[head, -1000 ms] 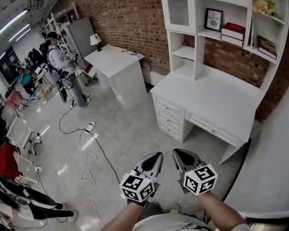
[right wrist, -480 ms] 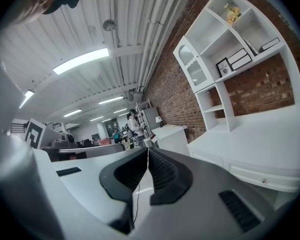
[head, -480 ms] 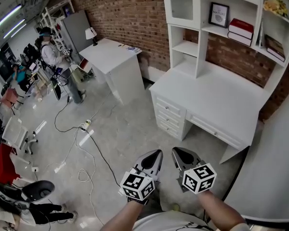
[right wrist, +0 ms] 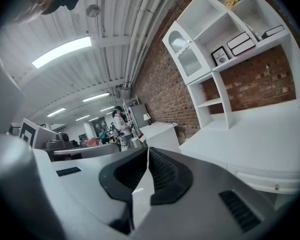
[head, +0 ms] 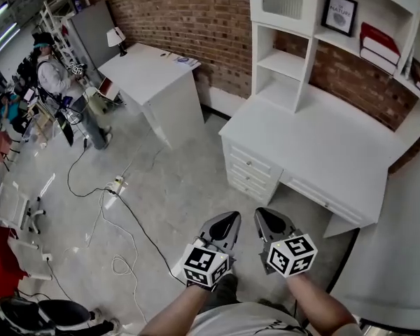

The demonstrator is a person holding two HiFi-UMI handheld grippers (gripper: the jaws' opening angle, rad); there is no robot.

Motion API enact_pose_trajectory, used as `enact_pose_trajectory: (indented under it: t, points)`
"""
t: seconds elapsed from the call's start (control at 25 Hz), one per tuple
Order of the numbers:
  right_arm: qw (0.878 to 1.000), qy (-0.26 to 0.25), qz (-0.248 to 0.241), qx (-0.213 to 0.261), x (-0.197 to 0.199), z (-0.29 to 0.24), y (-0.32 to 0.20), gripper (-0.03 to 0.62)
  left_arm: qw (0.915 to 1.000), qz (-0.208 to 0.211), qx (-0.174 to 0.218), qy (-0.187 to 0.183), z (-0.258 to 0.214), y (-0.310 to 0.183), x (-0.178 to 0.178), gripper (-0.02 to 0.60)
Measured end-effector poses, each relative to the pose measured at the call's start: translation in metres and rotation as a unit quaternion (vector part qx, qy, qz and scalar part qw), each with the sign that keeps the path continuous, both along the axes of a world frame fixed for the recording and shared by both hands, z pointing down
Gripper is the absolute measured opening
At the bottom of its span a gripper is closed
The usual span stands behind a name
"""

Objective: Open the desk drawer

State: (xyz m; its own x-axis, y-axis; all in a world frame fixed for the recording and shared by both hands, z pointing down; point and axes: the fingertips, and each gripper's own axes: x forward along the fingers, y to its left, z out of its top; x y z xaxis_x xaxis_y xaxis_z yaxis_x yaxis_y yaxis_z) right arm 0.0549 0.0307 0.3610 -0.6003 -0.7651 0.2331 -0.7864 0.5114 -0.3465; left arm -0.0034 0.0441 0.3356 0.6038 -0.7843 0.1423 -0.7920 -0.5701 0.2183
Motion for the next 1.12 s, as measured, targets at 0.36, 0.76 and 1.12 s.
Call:
enact_pose_trajectory:
  t: [0.36,0.76,1.12]
  points:
    - [0.998,-0.005,0.050,-0.031,-0.033,0.032,-0.101,0.020,0.9994,0.032,-0.004,-0.010,0.026,-0.104,-0.038,0.012]
    - [0.991,-0.008,0.082,-0.104,-0.021,0.130,-0.212,0.023,0.9983,0.039,-0.033,-0.028,0.093,-0.208,-0.023,0.012]
    - [0.978,0.009,0.099,-0.185,-0.008,0.235,-0.293,0.084,0.9976,0.017,-0.058,-0.033,0.160,-0.302,-0.030,0.012]
